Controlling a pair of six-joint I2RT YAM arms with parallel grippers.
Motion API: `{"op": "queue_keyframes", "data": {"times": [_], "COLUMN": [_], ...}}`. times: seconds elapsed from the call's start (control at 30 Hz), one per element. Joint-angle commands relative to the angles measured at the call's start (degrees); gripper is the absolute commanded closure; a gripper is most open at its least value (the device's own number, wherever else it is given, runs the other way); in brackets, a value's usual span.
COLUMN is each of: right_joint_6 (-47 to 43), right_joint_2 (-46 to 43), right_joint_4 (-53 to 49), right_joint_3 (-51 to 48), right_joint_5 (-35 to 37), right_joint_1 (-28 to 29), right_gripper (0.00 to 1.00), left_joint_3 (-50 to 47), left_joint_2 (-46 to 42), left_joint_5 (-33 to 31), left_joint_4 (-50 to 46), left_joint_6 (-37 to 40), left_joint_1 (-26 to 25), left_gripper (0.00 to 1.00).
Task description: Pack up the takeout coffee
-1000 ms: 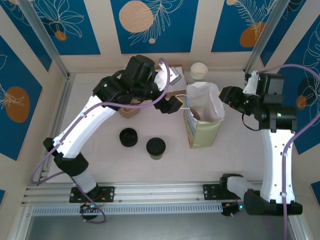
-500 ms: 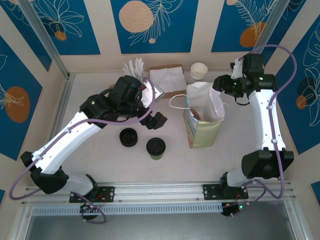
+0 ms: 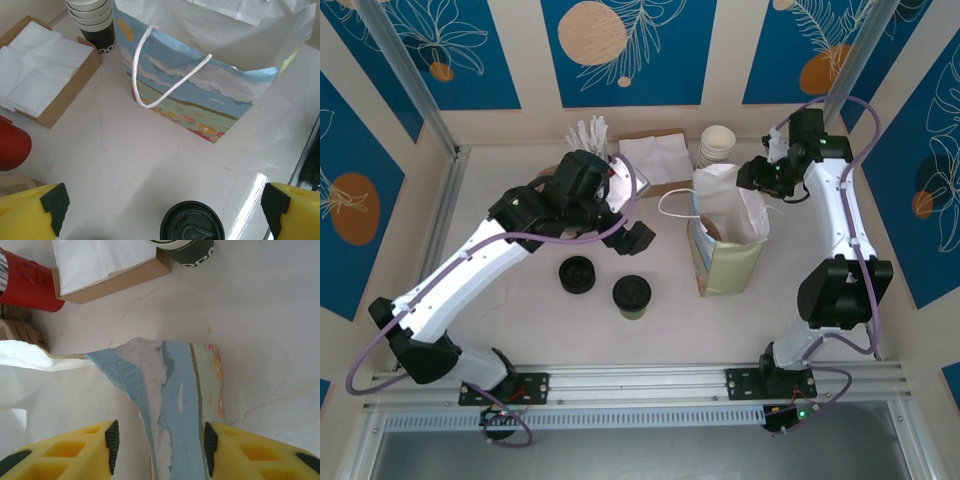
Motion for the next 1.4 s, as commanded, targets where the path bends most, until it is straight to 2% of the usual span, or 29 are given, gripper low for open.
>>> {"op": "queue_keyframes", "data": {"times": [0.0, 0.13, 0.27, 0.63, 0.93, 1.13, 1.23, 1.3, 1.37], "right_joint_6": [-1.0, 0.6, 3.3, 7.8, 7.0, 10.2, 15.0, 19.0, 22.9], "right_joint_2": [1.1, -0.5, -6.6, -27.7, -39.5, -40.4, -39.7, -39.4, -39.1], "right_joint_4": [-2.0, -0.9, 4.9, 24.4, 32.2, 31.0, 29.9, 29.7, 29.6], "right_joint_3": [3.1, 2.9, -2.3, -24.1, -35.1, -35.6, -35.0, -34.7, -34.5], "right_joint_5": [-2.4, -2.8, -4.7, -8.0, -10.6, -9.5, -6.9, -6.0, -5.7], "right_joint_1": [1.2, 2.1, 3.2, 4.9, 6.5, 6.8, 7.0, 7.2, 7.2], "right_gripper": [0.64, 0.9, 1.0, 1.0, 1.0, 1.0, 1.0, 1.0, 1.0], "left_joint_3": [1.5, 1.5, 0.4, -6.3, -10.5, -9.5, -7.7, -5.5, -3.5], "left_joint_2": [0.1, -0.6, -2.6, -8.4, -10.8, -9.3, -7.7, -6.3, -4.8], "left_joint_5": [0.5, 0.5, -1.1, -8.9, -9.9, -5.6, -3.1, 3.2, 7.0], "left_joint_4": [0.3, 0.8, 1.6, 7.9, 11.7, 12.2, 11.1, 10.2, 9.7], "left_joint_6": [-1.0, -1.8, -1.8, -0.7, -0.4, -0.9, -2.1, -1.9, -3.4], "left_joint_1": [0.6, 0.5, 0.5, 0.6, 0.6, 0.6, 0.5, 0.5, 0.4], "left_gripper": [0.0, 0.0, 0.0, 0.0, 0.0, 0.0, 0.0, 0.02, 0.02]}}
